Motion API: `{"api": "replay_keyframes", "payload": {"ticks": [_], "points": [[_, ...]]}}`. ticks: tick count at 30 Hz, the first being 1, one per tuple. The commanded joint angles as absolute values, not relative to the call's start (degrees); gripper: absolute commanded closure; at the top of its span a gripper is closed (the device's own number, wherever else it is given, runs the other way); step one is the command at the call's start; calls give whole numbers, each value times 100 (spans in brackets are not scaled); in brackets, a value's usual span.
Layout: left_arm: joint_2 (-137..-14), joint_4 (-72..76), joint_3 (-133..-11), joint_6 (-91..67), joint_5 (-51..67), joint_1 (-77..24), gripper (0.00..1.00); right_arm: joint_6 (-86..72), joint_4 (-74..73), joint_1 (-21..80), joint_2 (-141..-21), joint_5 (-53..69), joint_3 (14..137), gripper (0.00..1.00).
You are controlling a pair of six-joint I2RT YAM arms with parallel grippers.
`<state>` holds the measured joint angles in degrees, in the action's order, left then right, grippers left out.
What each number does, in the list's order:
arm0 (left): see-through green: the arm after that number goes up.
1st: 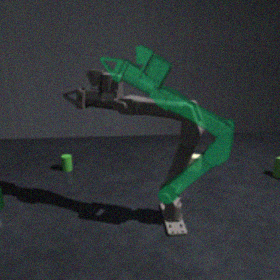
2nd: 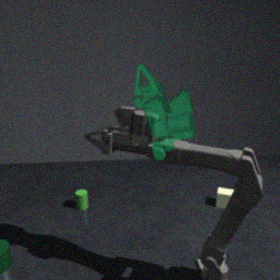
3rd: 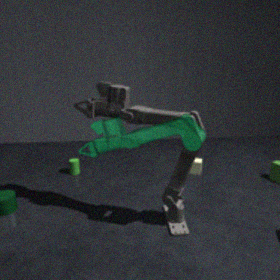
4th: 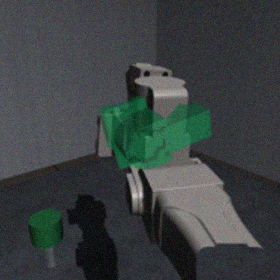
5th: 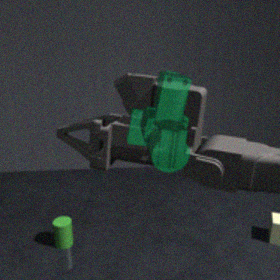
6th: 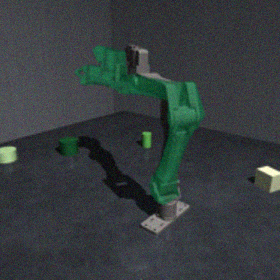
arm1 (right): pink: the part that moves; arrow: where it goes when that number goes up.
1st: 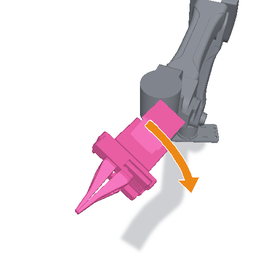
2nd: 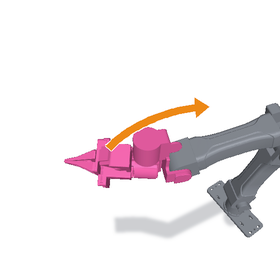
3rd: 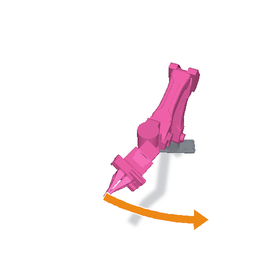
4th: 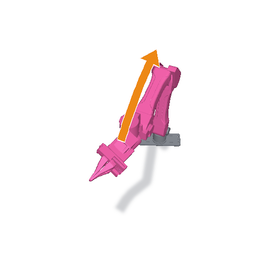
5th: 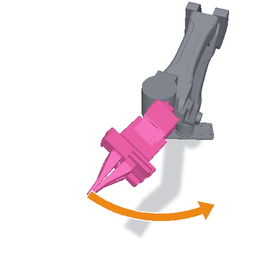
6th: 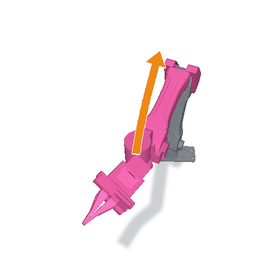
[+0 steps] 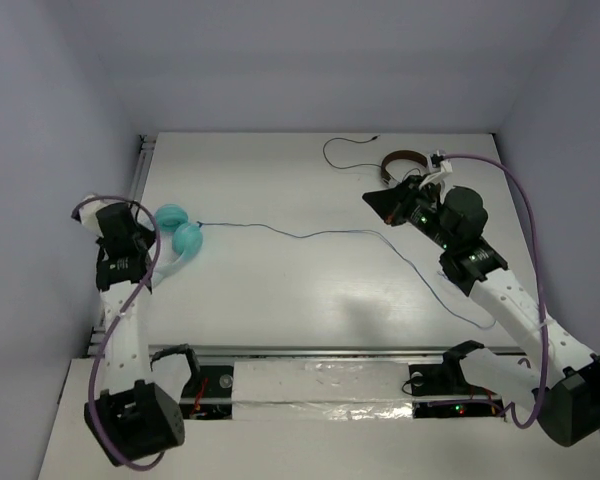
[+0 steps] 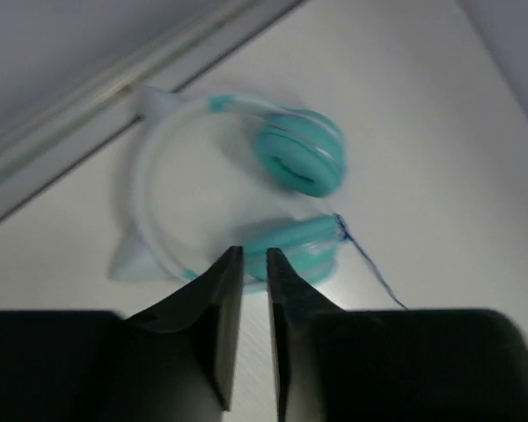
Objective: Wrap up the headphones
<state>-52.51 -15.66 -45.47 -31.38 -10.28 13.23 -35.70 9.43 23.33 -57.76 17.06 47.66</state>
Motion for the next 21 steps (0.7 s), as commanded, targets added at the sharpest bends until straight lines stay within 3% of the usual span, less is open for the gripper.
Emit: {"api": "replay_keyframes", "payload": {"ticks": [1,2,5,6,9,15,21], "points": [[-5528,-1679,-4386,-2796,-641,2081,80,-3498,1142,2382,-5722,1696,4720,99],[-5685,-1731,-4351,-2786,-807,2144,66,-3507,1160,2382,-5739,1748,4720,93],[-5906,-1758,-4272,-2874,-756,2267,49,-3507,1169,2382,-5739,1784,4720,82],[-6045,-1732,-4219,-2909,-765,2328,37,-3507,1178,2382,-5731,1775,4711,73],[-6423,-1767,-4236,-2918,-730,2566,36,-3498,1169,2382,-5730,1784,4720,61],[-7214,-1723,-4271,-2839,-712,2680,34,-3489,1230,2382,-5748,1977,4685,53],[-8129,-1318,-4438,-3006,-448,2681,34,-3507,1354,2382,-5836,2232,4641,52]]}}
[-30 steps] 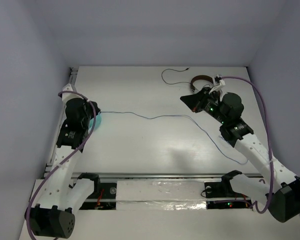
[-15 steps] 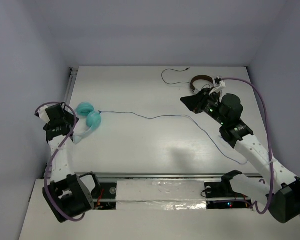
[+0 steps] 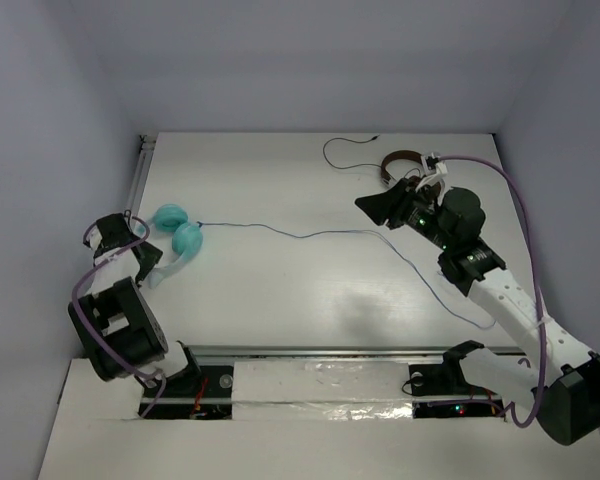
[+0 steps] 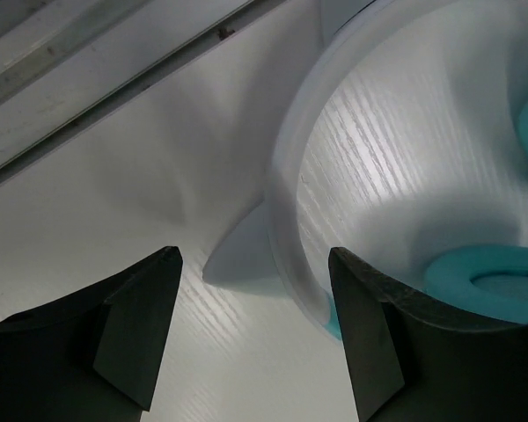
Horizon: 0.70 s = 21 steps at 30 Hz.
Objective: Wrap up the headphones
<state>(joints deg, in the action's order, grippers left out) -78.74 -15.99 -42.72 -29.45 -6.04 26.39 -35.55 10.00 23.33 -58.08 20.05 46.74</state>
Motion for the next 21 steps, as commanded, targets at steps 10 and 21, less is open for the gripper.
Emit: {"api": "replay_keyframes", "payload": {"ticks": [10,21], "points": [[-9043,-1187,-4843,-2900,-537,2681,38,-3569,1521,2435,-5950,2470,4623,52],[-9518,-1213,-4843,-2804,-352,2013,90,-3533,1485,2435,-5906,2312,4614,56]]}}
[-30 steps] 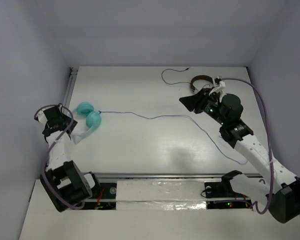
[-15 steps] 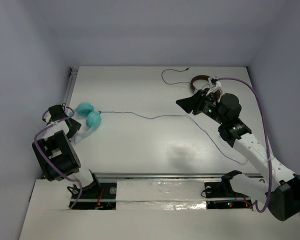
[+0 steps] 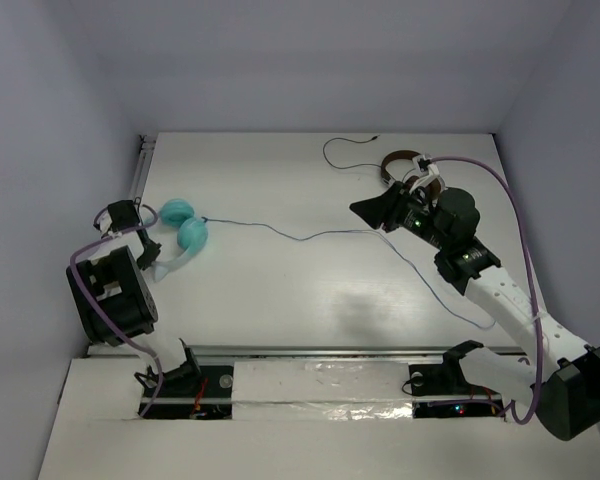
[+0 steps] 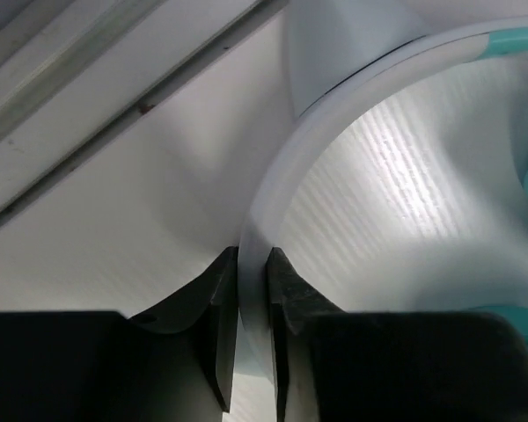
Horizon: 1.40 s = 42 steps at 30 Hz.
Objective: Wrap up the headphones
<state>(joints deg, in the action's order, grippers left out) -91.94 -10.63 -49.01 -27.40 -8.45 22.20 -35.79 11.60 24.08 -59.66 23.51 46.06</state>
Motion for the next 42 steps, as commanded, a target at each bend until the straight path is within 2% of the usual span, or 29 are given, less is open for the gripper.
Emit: {"api": "replay_keyframes", "payload": {"ticks": [1,2,5,6,9,16,17,18,20,21,24,28,32,36,42], "points": [[-9484,-1195,-4869,-2743,-291,2013,97,-3498,1459,2435,-5915,2294,4606,58],[-9483,-1178,-4887,-2742,-220,2013,100,-3481,1433,2435,-5915,2294,4623,58],[-9308,-1037,-4939,-2575,368,1829,100,-3384,1362,2435,-5871,2320,4632,70],[-9142,-1020,-4966,-2479,421,1706,100,-3366,1362,2435,-5845,2294,4632,81],[-8756,-1107,-5255,-2251,264,960,100,-3287,1389,2435,-5801,2162,4588,99],[-8025,-1283,-6046,-2101,641,-228,100,-2972,1336,2435,-6196,2311,4702,99],[-7946,-1283,-6116,-2074,790,-298,100,-2910,1319,2435,-6240,2381,4711,97],[-7797,-1283,-6169,-2074,895,-299,100,-2848,1336,2435,-6301,2478,4728,83],[-7673,-1222,-6319,-2100,1413,-378,100,-2664,1441,2435,-6354,2828,4737,62],[-7595,-1196,-6389,-2109,1589,-378,100,-2602,1450,2435,-6363,2917,4746,46],[-7489,-1230,-6792,-2127,2143,-492,100,-2251,1529,2435,-6363,2927,4694,27],[-7304,-1108,-7004,-2294,2565,-492,100,-2118,1844,2435,-6538,3023,4579,19],[-7067,-958,-7049,-2408,2733,-545,100,-2276,2231,2435,-7179,3181,4509,19],[-6795,-879,-7005,-2434,2760,-545,100,-2408,2566,2435,-7943,3374,4465,25],[-6793,-528,-6873,-2645,2909,-545,100,-3146,4033,2487,-8340,4129,4114,20]]}}
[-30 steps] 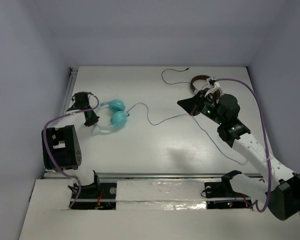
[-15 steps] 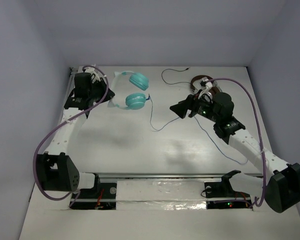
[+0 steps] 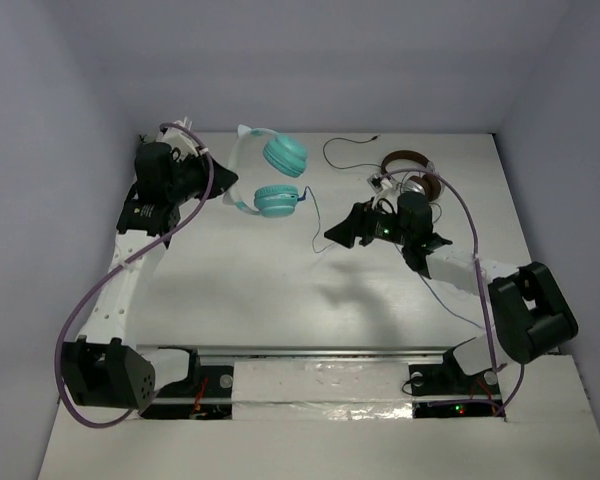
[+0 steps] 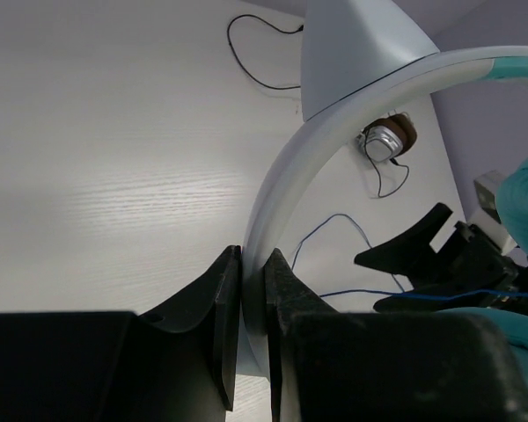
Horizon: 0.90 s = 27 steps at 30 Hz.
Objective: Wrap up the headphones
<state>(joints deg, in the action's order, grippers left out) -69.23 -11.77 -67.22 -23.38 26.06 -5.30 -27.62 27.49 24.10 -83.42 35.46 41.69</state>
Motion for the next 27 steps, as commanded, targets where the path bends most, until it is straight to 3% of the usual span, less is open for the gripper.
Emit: {"api": "replay_keyframes", "payload": {"ticks": [1,21,27], "points": [[-6820,-484,-6890,-2672,2935,-545,100,-3164,4095,2487,-8428,4140,4122,20],[-7286,-220,-8077,-3348,3208,-545,100,-2769,4412,2715,-9685,3455,4570,25],[-7225,-790,-8551,-3147,2848,-545,100,-2944,4922,2716,-9966,3331,4588,29]]}}
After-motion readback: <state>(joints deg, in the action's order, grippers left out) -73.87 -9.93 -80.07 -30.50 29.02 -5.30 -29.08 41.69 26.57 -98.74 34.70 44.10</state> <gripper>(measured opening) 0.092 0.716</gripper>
